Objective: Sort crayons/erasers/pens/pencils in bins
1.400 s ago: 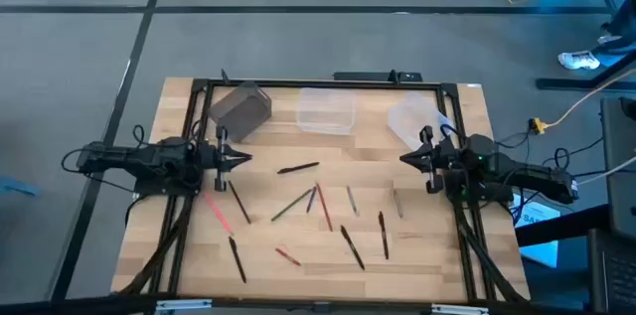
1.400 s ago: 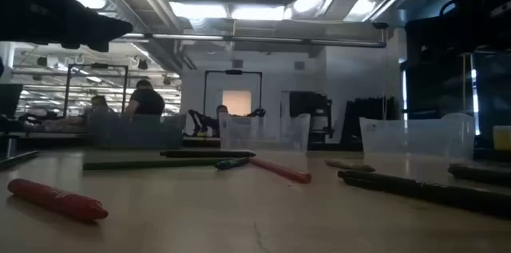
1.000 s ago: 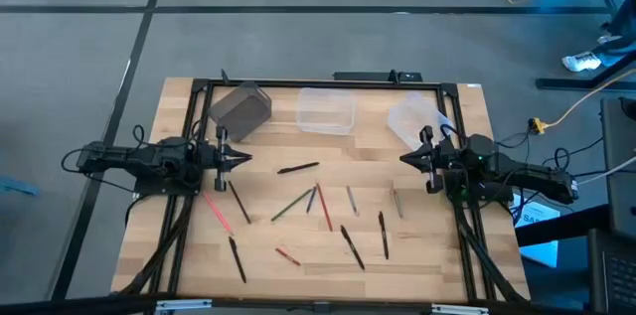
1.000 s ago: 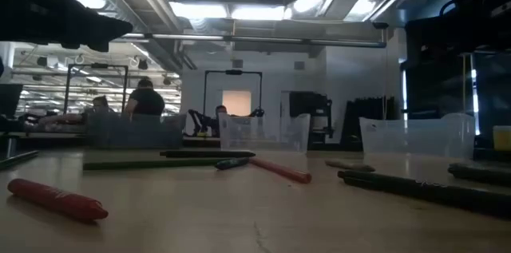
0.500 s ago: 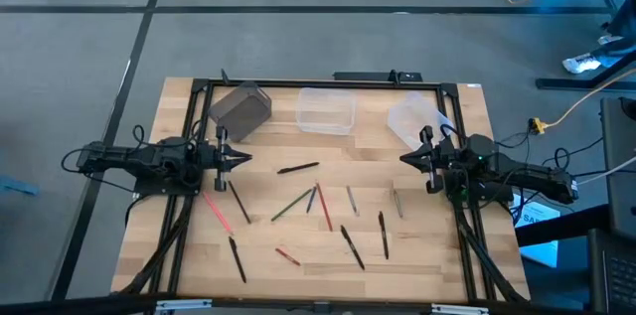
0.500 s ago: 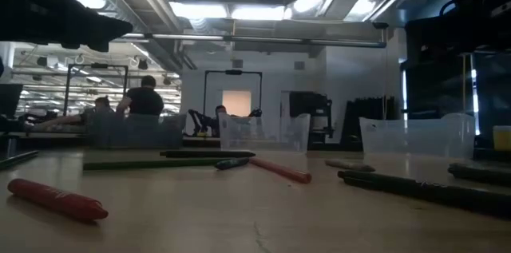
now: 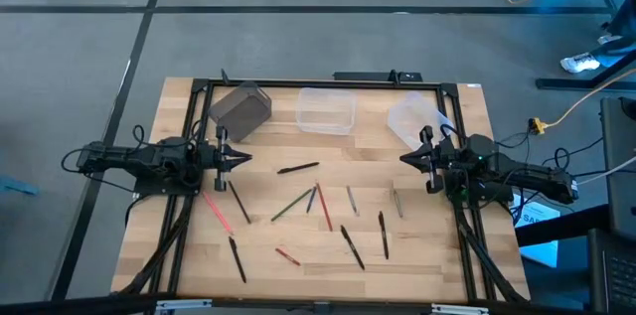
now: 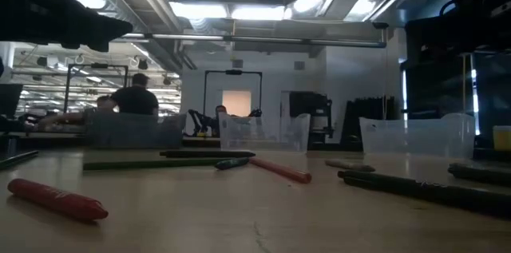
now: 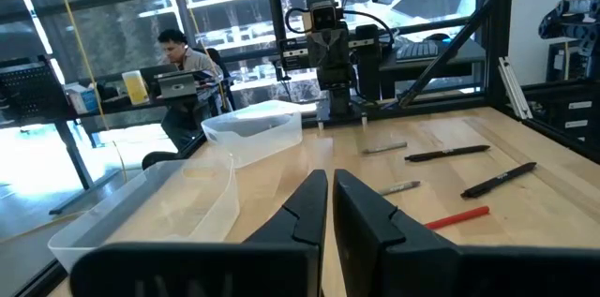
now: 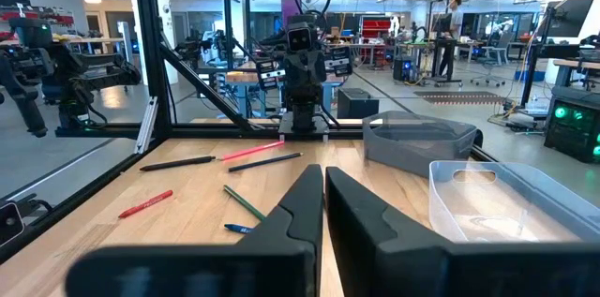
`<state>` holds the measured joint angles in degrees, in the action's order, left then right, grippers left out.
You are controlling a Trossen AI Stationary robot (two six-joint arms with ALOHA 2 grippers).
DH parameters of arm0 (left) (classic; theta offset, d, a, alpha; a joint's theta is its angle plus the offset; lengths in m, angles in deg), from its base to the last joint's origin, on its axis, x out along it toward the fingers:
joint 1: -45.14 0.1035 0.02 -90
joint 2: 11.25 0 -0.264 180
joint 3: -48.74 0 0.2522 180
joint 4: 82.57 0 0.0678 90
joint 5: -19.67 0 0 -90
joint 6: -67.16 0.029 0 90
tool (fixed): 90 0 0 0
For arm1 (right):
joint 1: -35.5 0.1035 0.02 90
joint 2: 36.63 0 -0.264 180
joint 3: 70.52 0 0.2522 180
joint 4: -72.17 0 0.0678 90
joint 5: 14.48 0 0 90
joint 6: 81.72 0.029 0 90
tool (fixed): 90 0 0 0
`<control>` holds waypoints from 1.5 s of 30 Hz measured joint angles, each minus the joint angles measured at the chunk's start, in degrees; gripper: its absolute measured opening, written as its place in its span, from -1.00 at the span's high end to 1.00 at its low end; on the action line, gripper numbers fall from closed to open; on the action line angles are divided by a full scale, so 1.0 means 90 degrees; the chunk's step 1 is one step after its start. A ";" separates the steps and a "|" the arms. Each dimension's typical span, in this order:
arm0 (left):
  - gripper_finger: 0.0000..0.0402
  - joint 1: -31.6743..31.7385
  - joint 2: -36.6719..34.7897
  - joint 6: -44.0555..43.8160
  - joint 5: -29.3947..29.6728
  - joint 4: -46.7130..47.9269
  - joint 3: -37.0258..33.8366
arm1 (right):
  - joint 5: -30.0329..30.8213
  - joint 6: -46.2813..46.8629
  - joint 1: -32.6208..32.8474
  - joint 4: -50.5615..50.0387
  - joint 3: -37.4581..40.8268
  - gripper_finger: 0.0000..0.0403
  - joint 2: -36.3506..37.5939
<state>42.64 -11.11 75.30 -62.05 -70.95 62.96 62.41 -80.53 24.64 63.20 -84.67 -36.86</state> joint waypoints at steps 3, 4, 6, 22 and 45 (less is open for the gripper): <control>0.93 0.0001 0.0000 0.0000 0.0000 0.0001 0.0001 | 0.0001 0.0000 0.0000 0.0002 0.0000 0.89 0.0000; 0.93 -0.0001 0.0000 0.0000 0.0000 0.0001 0.0001 | 0.0001 -0.0013 0.0000 0.0006 0.0000 0.89 -0.0001; 0.93 -0.0001 0.0000 -0.0001 0.0000 -0.0001 0.0001 | 0.0001 -0.0259 -0.0001 0.0077 0.0000 0.89 -0.0002; 0.93 0.0001 0.0002 0.0292 0.0464 -0.0060 0.0001 | 0.0295 -0.0849 0.0001 0.0100 0.0000 0.89 -0.0001; 0.93 0.0380 0.0002 0.2004 0.1773 -0.0833 0.0001 | 0.0334 -0.0835 0.0001 0.0100 0.0000 0.89 0.0000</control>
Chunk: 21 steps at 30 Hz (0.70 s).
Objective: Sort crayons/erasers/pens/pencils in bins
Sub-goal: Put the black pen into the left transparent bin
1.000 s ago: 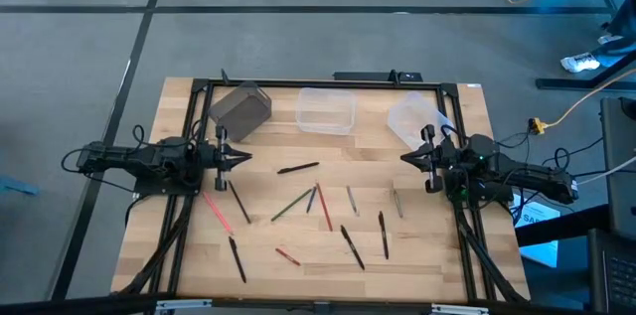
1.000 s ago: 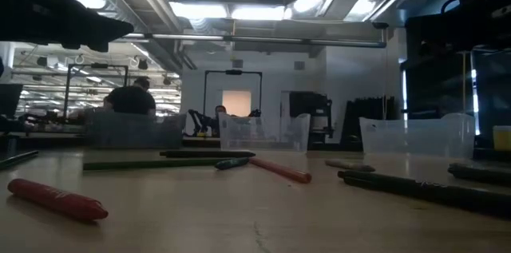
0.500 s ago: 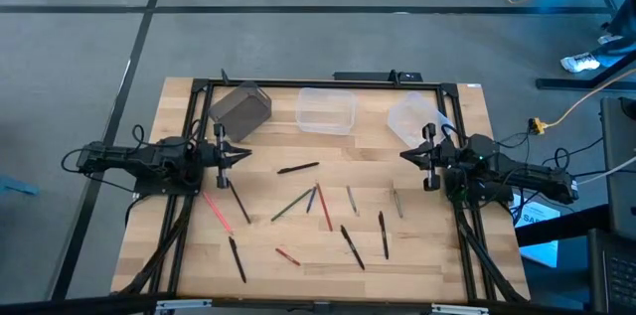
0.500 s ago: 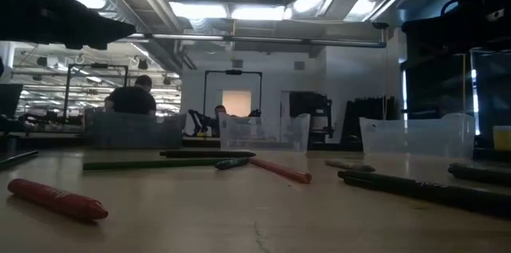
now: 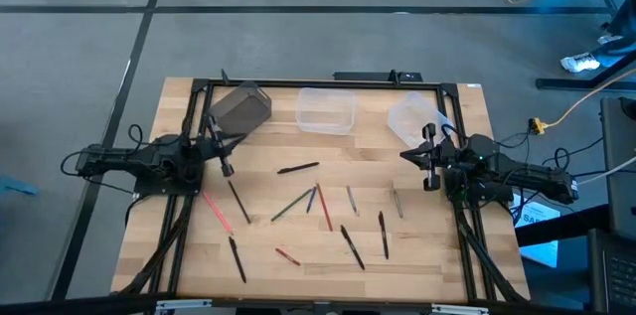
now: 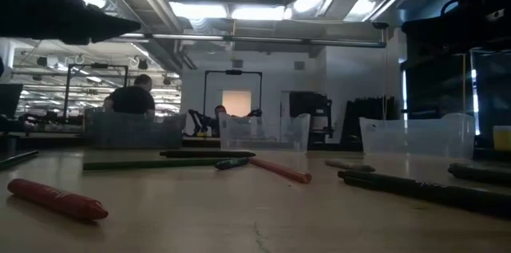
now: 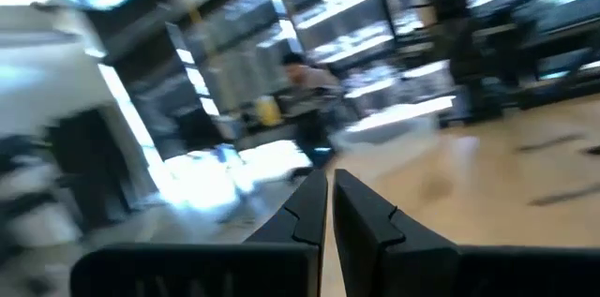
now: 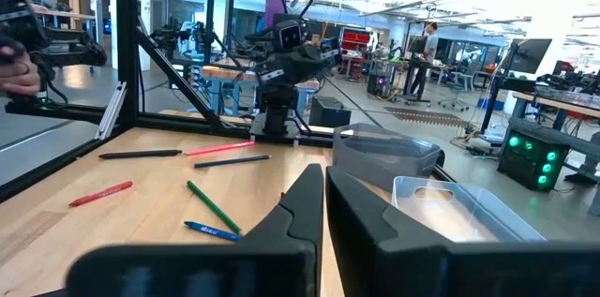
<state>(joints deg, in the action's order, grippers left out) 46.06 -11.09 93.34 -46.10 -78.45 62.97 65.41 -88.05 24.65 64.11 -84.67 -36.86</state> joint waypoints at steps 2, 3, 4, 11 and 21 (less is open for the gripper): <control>0.93 0.0215 0.0000 0.0345 0.0062 -0.0247 -0.0002 | 0.0000 0.0009 0.0000 0.0002 0.0000 0.89 0.0000; 0.93 0.0330 0.0000 0.0525 0.0084 -0.0445 -0.0002 | 0.0000 0.0007 0.0000 0.0002 0.0000 0.89 0.0000; 0.93 0.0447 0.0000 0.0659 0.0108 -0.0658 0.0000 | 0.0000 0.0002 0.0000 0.0002 0.0000 0.89 0.0000; 0.93 0.1196 0.0000 0.0823 0.0219 -0.1443 -0.0002 | 0.0000 0.0000 0.0000 0.0002 0.0000 0.89 0.0000; 0.93 0.1920 0.0000 0.0611 0.0420 -0.1465 -0.0002 | 0.0000 0.0002 0.0000 0.0002 0.0000 0.89 0.0000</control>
<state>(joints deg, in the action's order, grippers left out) 63.34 -11.09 98.83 -42.32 -91.64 62.95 65.41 -88.03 24.65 64.12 -84.67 -36.86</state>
